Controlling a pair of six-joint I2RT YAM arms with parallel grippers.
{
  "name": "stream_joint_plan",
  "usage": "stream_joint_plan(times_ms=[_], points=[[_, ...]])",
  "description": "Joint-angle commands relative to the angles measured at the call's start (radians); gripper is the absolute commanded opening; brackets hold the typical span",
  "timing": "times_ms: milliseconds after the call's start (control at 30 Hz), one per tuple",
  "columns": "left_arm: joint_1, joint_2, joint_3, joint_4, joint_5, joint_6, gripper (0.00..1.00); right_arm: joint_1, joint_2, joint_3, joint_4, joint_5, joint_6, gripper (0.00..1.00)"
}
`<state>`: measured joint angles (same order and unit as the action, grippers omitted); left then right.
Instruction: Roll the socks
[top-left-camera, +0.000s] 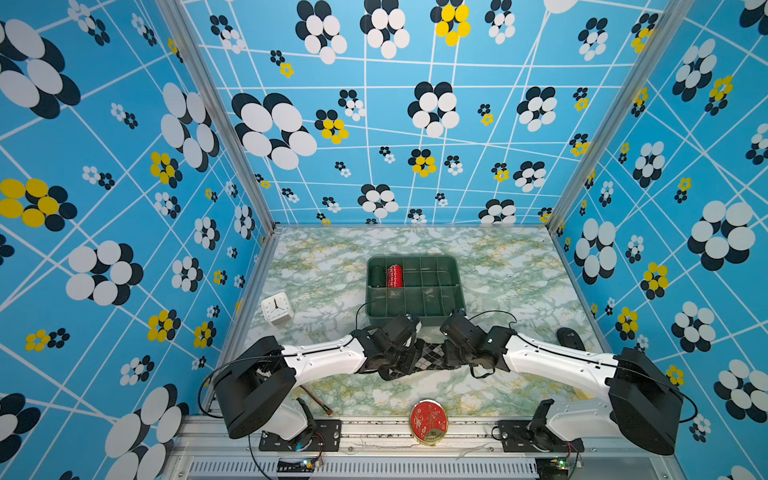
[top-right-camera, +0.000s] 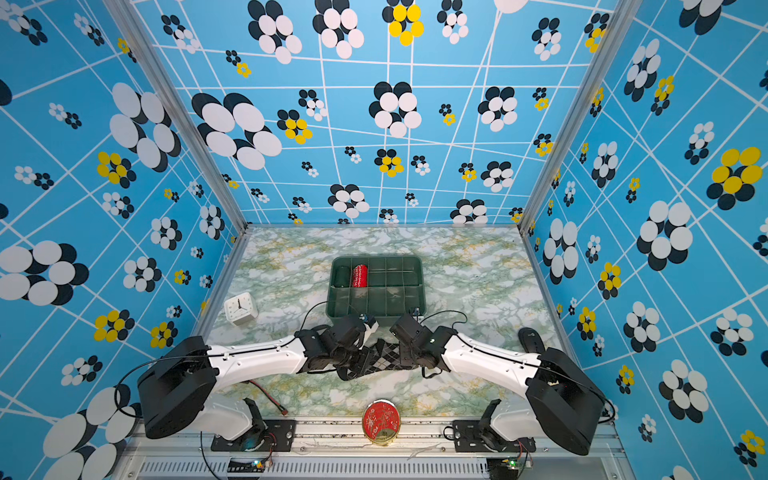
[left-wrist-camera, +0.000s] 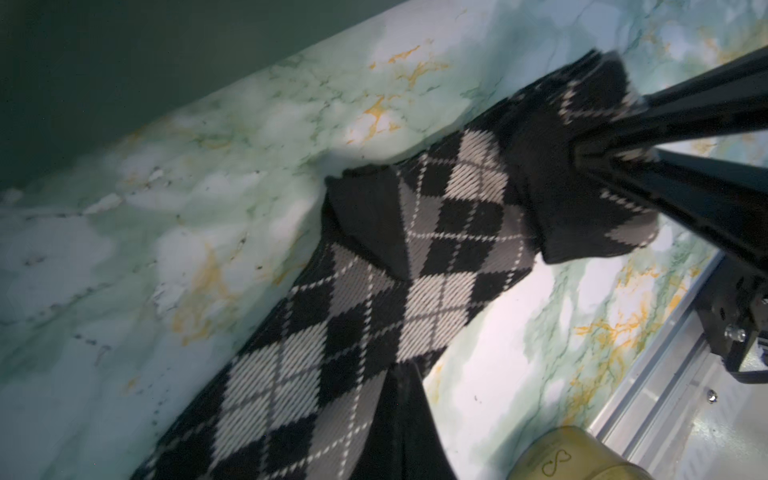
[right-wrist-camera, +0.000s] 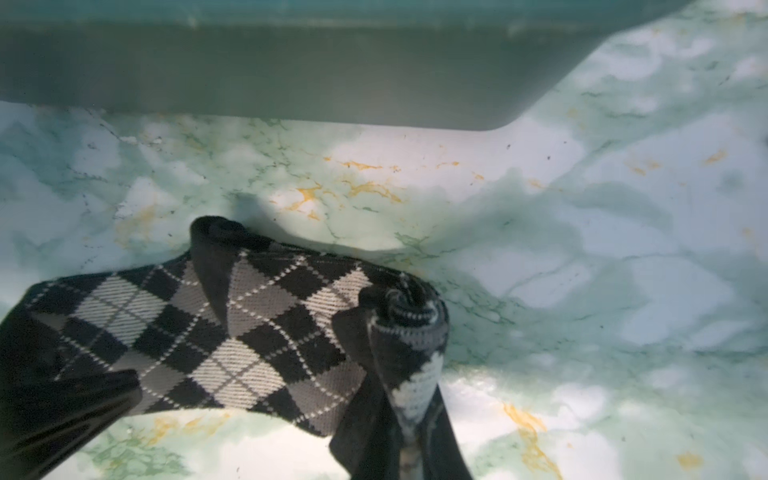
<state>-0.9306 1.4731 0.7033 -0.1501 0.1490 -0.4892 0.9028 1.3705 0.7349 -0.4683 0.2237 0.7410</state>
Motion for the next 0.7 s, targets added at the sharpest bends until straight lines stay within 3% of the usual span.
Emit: stream_joint_plan(times_ms=[0,333,667], points=[[0.02,-0.028,-0.034,0.001,-0.018,-0.012,0.0,0.022,0.036,0.039,-0.065,0.071,0.011,0.0],[0.047,-0.028,-0.082,0.024,-0.023,-0.014,0.0,0.079,0.159,0.145,-0.161,0.187,0.036,0.0],[0.063,-0.031,-0.102,0.027,-0.025,-0.008,0.0,0.106,0.207,0.189,-0.174,0.218,0.047,0.0]])
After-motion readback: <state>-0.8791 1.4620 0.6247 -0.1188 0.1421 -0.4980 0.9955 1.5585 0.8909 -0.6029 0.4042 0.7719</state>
